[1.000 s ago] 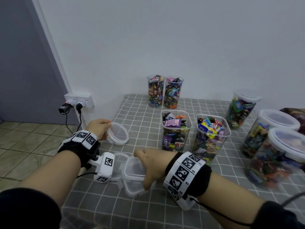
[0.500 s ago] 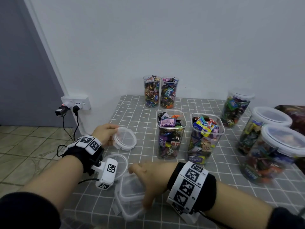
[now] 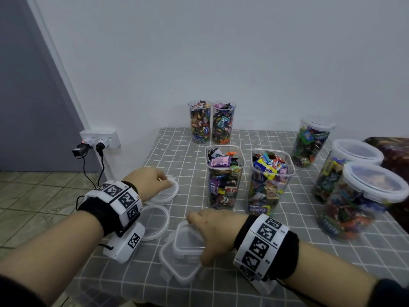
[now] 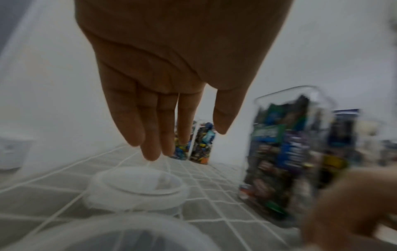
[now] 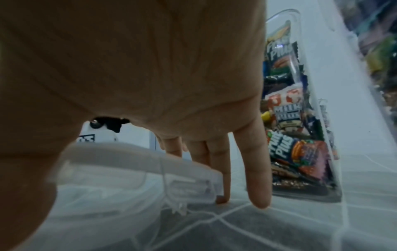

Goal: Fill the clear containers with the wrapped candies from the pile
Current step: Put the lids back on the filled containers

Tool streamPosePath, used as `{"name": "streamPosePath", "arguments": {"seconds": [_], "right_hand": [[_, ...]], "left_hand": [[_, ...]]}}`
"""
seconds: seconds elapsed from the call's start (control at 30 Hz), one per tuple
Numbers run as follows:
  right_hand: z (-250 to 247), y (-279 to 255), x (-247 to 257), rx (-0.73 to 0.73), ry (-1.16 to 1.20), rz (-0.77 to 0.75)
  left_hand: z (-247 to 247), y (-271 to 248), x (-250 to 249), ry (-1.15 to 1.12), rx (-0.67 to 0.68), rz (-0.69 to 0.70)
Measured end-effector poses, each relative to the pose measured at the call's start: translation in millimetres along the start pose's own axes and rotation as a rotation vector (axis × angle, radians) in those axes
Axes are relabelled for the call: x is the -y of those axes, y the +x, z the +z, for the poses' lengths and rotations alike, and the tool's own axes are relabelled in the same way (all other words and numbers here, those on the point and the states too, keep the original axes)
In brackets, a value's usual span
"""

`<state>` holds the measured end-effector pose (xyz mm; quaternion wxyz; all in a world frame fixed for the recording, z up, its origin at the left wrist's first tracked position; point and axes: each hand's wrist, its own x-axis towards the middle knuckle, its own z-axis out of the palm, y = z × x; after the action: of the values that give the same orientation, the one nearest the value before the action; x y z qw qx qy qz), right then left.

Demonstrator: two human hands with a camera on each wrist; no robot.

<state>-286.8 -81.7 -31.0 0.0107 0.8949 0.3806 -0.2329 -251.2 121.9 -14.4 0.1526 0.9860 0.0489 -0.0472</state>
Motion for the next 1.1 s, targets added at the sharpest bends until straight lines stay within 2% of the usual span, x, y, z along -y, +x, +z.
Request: {"name": "streamPosePath", "arguments": {"seconds": [0.13, 0.3, 0.43, 0.67, 0.77, 0.93, 1.1], "right_hand": [[0.0, -2.6, -2.5, -0.005, 0.005, 0.046], [-7.4, -16.6, -14.5, -0.018, -0.011, 0.114], [-15.6, -33.0, -23.3, -0.027, -0.04, 0.156], [-29.8, -73.5, -22.9, -0.073, 0.029, 0.153], [-40.8, -93.0, -20.1, -0.152, 0.047, 0.129], [-68.3, -124.3, -26.3, -0.363, 0.103, 0.116], [-92.3, -138.2, -54.3, -0.462, 0.062, 0.227]], "left_hand": [[2.3, -45.4, -28.6, 0.203, 0.08, 0.089], [34.1, -88.3, -42.4, 0.327, 0.11, 0.154], [51.6, -101.9, -50.1, 0.349, 0.16, 0.169], [53.9, -104.2, -54.6, 0.38, 0.283, 0.155], [55.4, -105.1, -57.8, 0.402, 0.314, 0.141], [46.1, -101.4, -61.3, 0.334, 0.333, 0.171], [27.4, -92.1, -62.5, 0.285, 0.218, 0.225]]}}
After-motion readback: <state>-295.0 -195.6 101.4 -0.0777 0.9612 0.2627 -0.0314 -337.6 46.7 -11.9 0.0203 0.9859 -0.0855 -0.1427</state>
